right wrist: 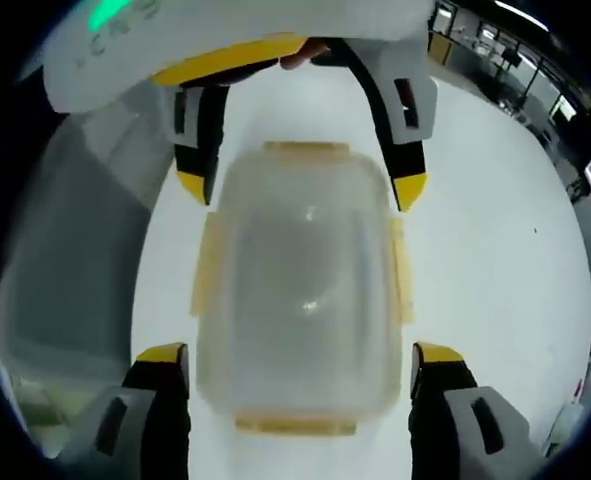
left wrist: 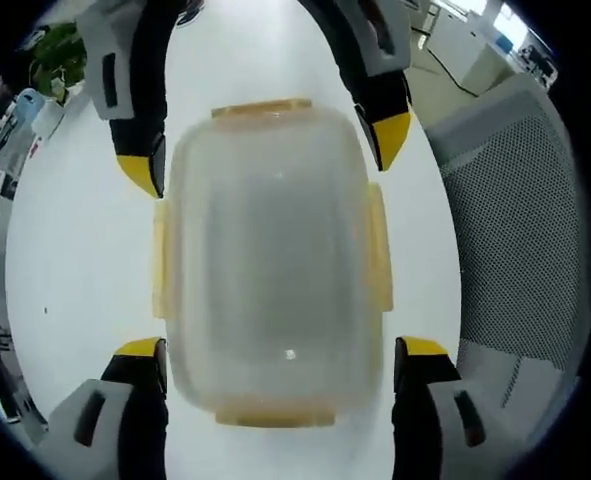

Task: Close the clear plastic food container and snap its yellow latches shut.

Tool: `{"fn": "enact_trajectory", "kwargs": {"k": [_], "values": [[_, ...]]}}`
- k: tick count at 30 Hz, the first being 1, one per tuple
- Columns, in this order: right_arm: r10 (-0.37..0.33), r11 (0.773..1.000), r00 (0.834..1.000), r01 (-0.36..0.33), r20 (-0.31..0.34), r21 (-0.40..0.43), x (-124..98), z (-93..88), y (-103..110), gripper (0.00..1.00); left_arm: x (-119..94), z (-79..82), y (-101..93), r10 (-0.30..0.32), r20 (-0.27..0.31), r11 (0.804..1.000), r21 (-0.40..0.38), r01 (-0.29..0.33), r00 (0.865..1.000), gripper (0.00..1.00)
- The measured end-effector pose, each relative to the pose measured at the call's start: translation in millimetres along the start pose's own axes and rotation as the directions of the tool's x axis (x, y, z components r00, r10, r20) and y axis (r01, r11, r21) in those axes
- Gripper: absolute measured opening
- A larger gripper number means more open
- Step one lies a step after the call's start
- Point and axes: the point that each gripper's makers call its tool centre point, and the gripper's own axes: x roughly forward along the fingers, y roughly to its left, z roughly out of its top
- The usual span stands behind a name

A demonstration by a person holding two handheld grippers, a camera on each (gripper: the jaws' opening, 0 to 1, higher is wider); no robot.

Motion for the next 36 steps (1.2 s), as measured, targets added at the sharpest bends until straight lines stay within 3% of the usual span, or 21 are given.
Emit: {"fn": "enact_trajectory", "kwargs": {"k": [11,21,28,31,36], "values": [[0.006,1.000,1.000,-0.006,-0.009,0.008,7.0,-2.0,0.5,0.91,4.6,-3.0,1.4,0.007,-0.030,1.000,-0.002,-0.008,1.000,0.94],[0.003,1.000,1.000,-0.003,0.018,0.011,8.1,-0.6,1.1,0.90,12.4,-0.2,4.4,0.042,-0.017,0.999,-0.003,-0.042,0.999,0.95],[0.002,1.000,1.000,-0.002,0.017,0.005,8.8,-0.2,1.4,0.90,11.0,2.4,5.5,0.049,0.037,0.999,-0.019,-0.048,0.998,0.95],[0.001,1.000,1.000,-0.001,-0.005,0.000,10.2,-0.8,1.0,0.90,12.4,3.0,5.9,0.044,0.042,0.999,-0.021,-0.043,0.998,0.95],[-0.002,1.000,1.000,0.002,0.010,0.003,9.6,-1.1,0.8,0.90,13.9,2.0,5.0,0.044,0.016,0.999,-0.018,-0.044,0.999,0.95]]}}
